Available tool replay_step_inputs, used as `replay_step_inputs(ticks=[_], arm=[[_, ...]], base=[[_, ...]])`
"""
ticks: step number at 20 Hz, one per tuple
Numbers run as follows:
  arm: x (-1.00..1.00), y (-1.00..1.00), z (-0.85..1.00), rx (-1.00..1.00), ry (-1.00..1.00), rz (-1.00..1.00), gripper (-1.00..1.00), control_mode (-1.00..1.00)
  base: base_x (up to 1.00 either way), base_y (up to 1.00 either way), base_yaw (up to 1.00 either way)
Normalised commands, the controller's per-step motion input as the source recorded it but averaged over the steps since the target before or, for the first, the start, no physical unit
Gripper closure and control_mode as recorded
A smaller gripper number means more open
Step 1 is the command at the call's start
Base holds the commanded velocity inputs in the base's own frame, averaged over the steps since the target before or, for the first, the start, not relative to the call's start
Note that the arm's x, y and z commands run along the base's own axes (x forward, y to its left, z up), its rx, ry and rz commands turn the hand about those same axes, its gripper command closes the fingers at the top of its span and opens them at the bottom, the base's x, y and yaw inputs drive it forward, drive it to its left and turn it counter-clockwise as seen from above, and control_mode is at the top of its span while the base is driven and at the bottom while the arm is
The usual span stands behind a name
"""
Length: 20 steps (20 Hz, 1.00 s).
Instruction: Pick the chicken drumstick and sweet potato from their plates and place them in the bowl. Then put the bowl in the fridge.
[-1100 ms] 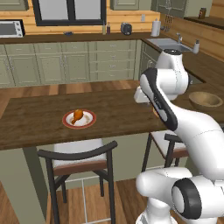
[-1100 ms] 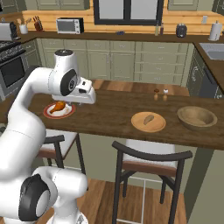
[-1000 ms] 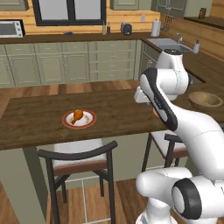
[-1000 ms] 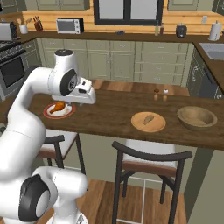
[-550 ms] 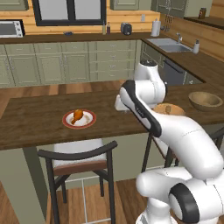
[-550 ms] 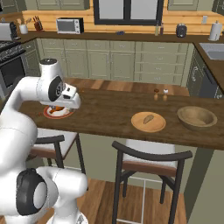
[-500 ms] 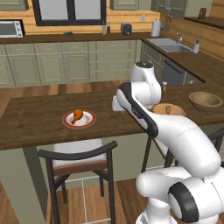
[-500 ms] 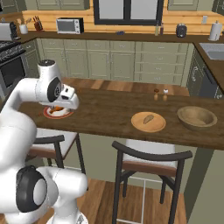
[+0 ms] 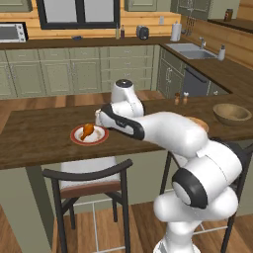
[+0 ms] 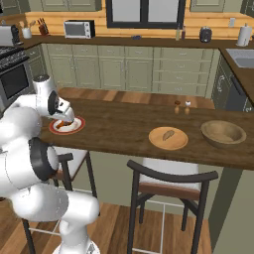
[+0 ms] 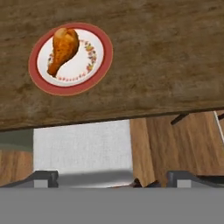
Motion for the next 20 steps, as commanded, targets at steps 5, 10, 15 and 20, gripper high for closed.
replay_step_inputs(ticks=[5,10,15,20], arm=[[0.47,0.41,-0.11,0.01,0.27,-0.05,-1.0,-1.0],[0.47,0.14,-0.13,0.0,0.23,0.0,-1.0,-1.0],[0.53,0.28,-0.52,-0.06,0.14,0.0,-1.0,-1.0],[0.4,0.44,-0.32,-0.07,0.12,0.0,-1.0,-1.0]], base=[[0.0,0.0,0.0],[0.0,0.0,0.0],[0.0,0.0,0.0],[0.0,0.0,0.0]])
